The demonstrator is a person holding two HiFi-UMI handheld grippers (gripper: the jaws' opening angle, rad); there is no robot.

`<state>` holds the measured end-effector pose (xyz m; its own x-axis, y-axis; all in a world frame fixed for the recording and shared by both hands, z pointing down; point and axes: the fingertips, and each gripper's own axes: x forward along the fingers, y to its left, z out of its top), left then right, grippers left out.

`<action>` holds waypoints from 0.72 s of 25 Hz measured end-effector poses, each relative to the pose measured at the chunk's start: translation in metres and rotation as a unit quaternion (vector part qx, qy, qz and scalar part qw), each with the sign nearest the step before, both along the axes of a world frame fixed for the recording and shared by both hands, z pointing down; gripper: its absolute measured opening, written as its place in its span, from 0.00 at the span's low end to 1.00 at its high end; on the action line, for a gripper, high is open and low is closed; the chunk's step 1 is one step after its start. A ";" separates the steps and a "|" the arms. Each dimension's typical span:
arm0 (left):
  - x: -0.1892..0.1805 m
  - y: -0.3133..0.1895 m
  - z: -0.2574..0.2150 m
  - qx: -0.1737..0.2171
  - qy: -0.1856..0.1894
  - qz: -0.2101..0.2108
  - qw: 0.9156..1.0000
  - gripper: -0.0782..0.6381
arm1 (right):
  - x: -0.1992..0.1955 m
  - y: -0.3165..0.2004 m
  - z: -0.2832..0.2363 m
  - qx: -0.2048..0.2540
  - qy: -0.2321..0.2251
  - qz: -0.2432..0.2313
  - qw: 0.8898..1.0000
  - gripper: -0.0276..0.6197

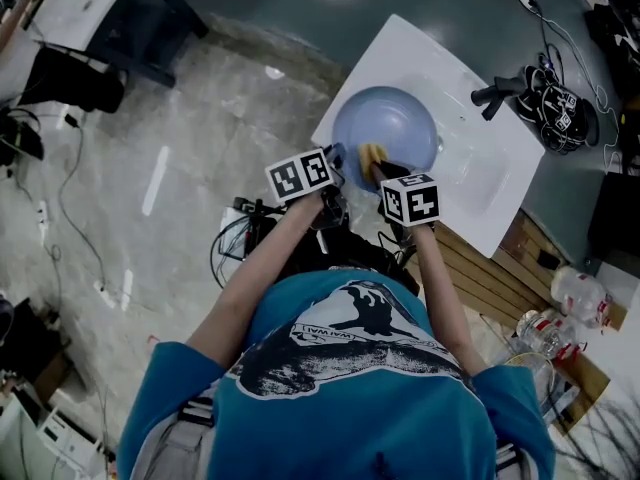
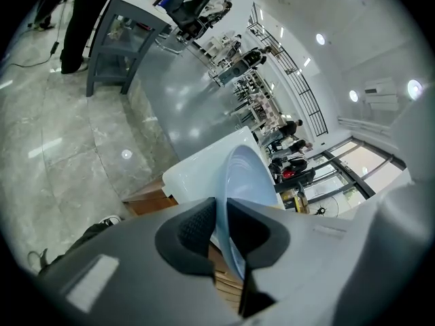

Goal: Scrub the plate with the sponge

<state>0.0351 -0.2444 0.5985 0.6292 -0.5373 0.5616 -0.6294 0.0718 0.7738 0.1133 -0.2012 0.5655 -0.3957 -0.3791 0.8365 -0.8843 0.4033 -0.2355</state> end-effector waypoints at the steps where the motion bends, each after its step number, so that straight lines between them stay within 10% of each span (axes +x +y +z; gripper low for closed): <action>1: 0.000 0.000 0.000 -0.001 0.001 -0.001 1.000 0.19 | -0.013 0.006 0.000 -0.002 -0.006 -0.015 1.000 0.09; 8: -0.006 0.002 0.006 -0.021 0.003 -0.023 1.000 0.18 | -0.030 0.016 0.015 -0.013 0.013 -0.053 0.998 0.09; 18: -0.001 0.001 -0.001 -0.006 0.011 -0.008 1.000 0.19 | 0.064 0.006 0.024 -0.007 0.083 0.015 0.996 0.09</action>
